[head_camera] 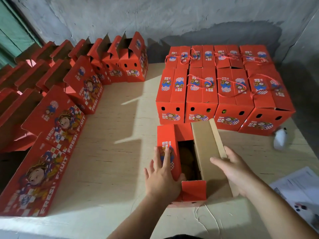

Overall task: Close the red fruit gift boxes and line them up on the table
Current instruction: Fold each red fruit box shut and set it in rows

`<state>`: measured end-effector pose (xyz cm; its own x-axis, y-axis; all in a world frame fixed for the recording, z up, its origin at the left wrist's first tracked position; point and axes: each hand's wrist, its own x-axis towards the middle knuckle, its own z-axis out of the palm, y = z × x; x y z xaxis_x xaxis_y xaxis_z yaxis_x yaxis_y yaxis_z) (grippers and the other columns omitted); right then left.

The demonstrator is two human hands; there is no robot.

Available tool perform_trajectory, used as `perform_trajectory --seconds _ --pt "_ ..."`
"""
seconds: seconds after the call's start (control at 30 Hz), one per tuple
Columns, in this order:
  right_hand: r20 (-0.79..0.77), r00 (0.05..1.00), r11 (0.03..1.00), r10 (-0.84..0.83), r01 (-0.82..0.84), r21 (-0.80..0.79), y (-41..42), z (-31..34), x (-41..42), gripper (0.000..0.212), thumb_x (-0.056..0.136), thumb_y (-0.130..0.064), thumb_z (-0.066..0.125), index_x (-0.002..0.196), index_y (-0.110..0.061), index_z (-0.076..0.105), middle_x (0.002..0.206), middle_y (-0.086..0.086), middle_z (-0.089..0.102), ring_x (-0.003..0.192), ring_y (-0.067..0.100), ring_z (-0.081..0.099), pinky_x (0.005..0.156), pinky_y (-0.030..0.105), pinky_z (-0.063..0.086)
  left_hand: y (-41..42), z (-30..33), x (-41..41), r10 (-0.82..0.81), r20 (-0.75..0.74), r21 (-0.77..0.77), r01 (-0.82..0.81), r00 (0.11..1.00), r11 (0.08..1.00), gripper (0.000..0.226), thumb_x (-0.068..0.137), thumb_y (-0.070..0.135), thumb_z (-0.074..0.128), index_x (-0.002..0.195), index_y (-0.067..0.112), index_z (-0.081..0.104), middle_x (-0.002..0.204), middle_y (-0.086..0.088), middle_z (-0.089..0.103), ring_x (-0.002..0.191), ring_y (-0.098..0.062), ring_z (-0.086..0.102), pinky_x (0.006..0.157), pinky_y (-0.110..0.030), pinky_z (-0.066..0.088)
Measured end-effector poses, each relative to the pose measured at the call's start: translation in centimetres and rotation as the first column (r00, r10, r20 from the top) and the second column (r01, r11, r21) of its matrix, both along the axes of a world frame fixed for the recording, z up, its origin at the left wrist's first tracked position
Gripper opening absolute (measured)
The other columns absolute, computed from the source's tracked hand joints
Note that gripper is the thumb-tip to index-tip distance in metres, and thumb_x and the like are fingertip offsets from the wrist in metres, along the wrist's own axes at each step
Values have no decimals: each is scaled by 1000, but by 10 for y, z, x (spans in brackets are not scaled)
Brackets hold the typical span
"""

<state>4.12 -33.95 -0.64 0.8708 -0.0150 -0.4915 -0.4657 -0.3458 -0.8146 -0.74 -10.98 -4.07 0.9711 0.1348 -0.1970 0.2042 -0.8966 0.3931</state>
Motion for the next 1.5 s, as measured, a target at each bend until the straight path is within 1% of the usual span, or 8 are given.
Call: perform_trajectory --seconds 0.1,0.2,0.3,0.53,0.77,1.0,1.2,1.5 --pt "235 968 992 85 -105 71 12 29 -18 55 86 -47 67 138 -52 48 139 -22 56 123 -2 53 95 25 41 -7 2 1 -1 -2 -95 0 1000 995 100 90 42 58 160 40 -12 169 1 -24 141 -41 38 109 -46 42" --pt "610 669 833 424 -23 -553 35 41 -51 71 79 -43 65 147 -24 52 148 4 44 138 21 40 114 34 33 -6 0 0 3 22 -180 1 1000 984 96 92 29 58 163 36 -5 168 -1 -24 142 -43 37 109 -44 42" --pt "499 343 534 796 -7 -846 58 31 -85 49 80 -30 66 128 -20 70 140 7 61 131 31 56 112 48 36 -1 -2 -1 -27 67 -240 43 997 970 91 91 24 58 163 38 4 168 -4 -24 148 -42 30 111 -43 40" --pt "321 402 428 858 -211 -879 68 14 -93 77 62 -27 84 137 -17 66 151 8 53 138 25 53 102 48 53 26 1 0 -95 126 -308 130 987 943 86 91 19 62 160 47 19 170 -7 -15 159 -29 9 122 -37 29" --pt "240 445 385 863 -271 -882 69 3 -99 93 59 -34 87 145 -16 57 156 6 47 141 23 48 111 44 46 33 -4 -1 -213 117 -28 218 970 976 73 99 53 45 160 52 5 170 -3 -19 145 -41 31 105 -45 43" --pt "301 463 447 834 -248 -859 70 11 -93 62 81 -44 71 141 -26 62 154 -3 50 142 16 49 115 42 31 46 -8 4 -139 167 -412 198 976 889 77 90 22 72 157 35 36 171 -1 -8 158 -15 10 125 -36 28" --pt "319 411 421 854 -184 -888 70 3 -92 53 86 -36 60 137 -22 66 151 2 54 138 20 53 115 43 40 47 -7 4 -74 162 -518 148 984 842 79 77 43 72 150 48 42 168 12 -3 144 23 4 112 -4 23" --pt "266 456 396 849 -218 -892 67 5 -89 61 72 -48 79 128 -25 72 141 -1 64 130 17 60 107 39 29 47 -12 11 -184 67 -380 196 981 904 80 79 63 51 154 57 23 169 3 -18 158 -14 -6 127 -35 15"
